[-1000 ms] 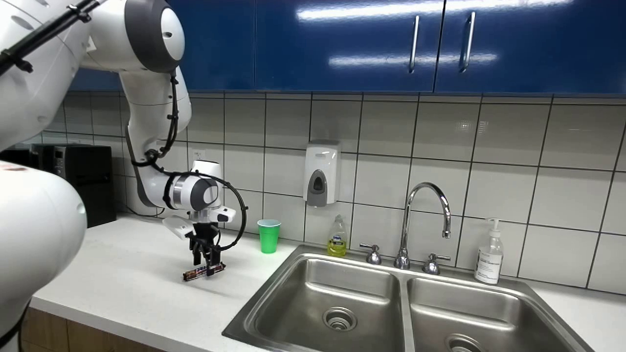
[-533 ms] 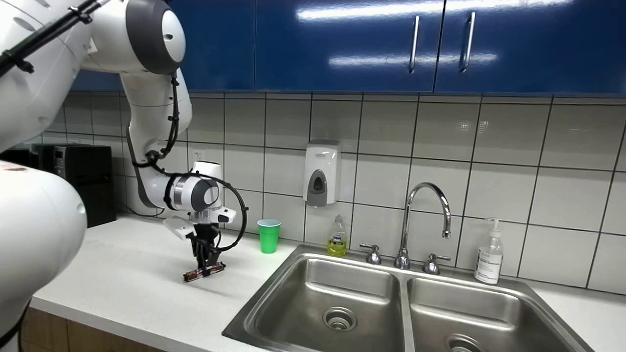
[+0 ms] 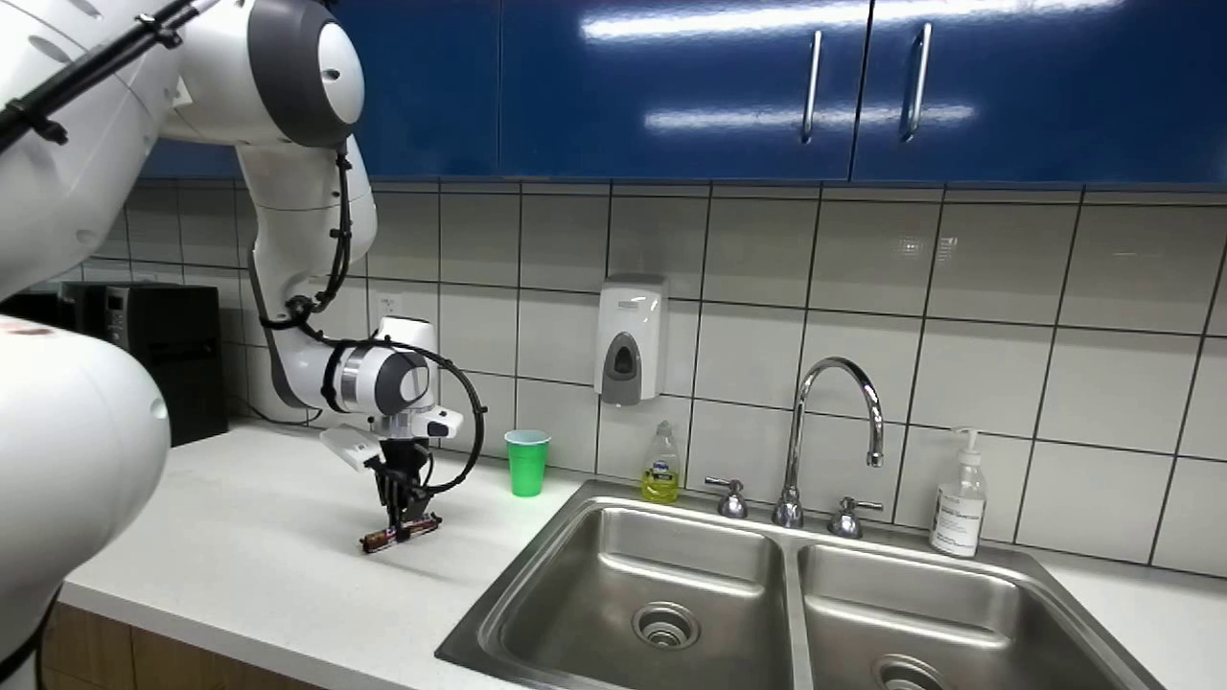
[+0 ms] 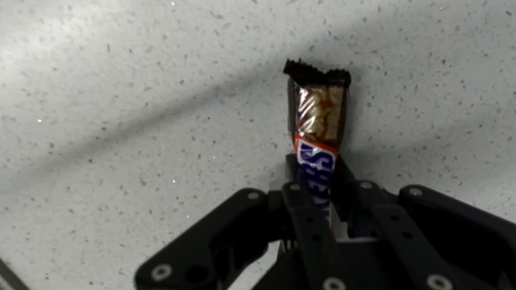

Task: Move the candy bar to the sink

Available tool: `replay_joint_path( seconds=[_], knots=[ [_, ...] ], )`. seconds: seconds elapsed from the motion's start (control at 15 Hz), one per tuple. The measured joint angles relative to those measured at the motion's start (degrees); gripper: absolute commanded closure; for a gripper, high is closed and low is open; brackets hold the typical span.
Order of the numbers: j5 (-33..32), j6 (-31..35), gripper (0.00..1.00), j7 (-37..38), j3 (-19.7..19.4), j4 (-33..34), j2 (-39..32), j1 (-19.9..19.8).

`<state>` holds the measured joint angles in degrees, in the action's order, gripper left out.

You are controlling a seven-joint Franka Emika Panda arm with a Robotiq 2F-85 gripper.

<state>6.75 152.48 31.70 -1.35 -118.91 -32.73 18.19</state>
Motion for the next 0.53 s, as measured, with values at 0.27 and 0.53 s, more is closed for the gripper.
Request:
replay_joint_path(
  seconds=[0.27,0.53],
  knots=[
    [-0.3,-1.07,0.95,-0.06,0.0,0.44,0.0,0.0],
    [-1.45,-2.93,0.95,-0.08,0.0,0.65,0.73,0.07]
  ],
)
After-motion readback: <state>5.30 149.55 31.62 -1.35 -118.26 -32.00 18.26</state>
